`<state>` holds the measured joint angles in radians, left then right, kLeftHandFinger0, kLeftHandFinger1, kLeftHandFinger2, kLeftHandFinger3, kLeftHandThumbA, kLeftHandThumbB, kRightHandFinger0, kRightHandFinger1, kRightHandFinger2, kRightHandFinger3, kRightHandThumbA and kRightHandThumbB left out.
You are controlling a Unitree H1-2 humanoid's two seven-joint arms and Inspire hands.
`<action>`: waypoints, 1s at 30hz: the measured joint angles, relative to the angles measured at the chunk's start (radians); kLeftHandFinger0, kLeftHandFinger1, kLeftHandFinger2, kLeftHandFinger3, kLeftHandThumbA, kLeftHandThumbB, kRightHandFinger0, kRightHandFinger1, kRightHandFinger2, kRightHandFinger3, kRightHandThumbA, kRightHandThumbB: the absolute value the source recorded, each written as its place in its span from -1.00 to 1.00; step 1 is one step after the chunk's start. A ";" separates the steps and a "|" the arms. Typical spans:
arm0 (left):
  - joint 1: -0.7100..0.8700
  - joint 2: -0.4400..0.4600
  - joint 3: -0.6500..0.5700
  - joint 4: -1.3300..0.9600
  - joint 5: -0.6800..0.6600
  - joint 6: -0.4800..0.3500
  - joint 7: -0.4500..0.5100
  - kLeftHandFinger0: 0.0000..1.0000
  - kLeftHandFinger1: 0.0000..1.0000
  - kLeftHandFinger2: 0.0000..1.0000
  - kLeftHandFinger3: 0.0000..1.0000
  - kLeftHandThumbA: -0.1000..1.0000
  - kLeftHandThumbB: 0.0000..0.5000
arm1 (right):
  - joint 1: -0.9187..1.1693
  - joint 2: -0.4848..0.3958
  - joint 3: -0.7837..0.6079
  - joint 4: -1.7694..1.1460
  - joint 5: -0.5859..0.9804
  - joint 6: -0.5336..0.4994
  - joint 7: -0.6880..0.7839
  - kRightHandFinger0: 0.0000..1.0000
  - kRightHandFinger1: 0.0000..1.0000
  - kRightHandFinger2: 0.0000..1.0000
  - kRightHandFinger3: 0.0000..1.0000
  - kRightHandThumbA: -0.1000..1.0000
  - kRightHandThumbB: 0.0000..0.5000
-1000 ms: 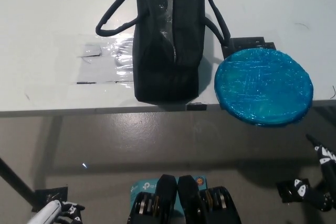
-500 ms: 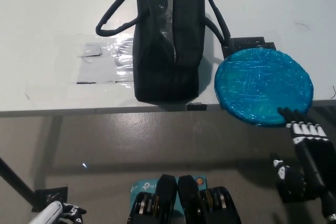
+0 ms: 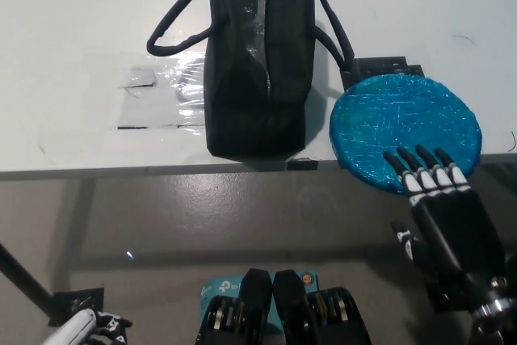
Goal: The robot uses its right hand to pick up a stack of plates kept in the middle of the desk and put it inside a bag kept next to it
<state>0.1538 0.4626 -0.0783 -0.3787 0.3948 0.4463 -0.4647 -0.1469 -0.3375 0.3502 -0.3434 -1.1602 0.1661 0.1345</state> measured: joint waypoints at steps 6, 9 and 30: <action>-0.006 0.000 0.017 -0.007 0.016 0.001 -0.018 0.41 0.44 0.54 0.69 -1.00 -1.00 | -0.093 -0.027 0.024 0.090 -0.115 0.000 0.029 1.00 1.00 1.00 1.00 0.37 1.00; -0.012 -0.001 0.025 -0.014 0.024 0.004 -0.029 0.42 0.45 0.57 0.77 -1.00 -1.00 | -0.112 -0.030 0.024 0.122 -0.143 0.001 0.037 1.00 1.00 1.00 1.00 0.23 1.00; -0.032 -0.045 0.090 -0.018 0.074 0.008 -0.134 0.51 0.52 0.65 0.85 -1.00 -1.00 | -0.033 0.053 -0.033 0.223 -0.145 0.065 0.064 1.00 1.00 1.00 1.00 0.25 1.00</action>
<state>0.1215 0.4174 0.0121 -0.3963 0.4693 0.4547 -0.5987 -0.1803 -0.2840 0.3173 -0.1208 -1.3052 0.2314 0.1981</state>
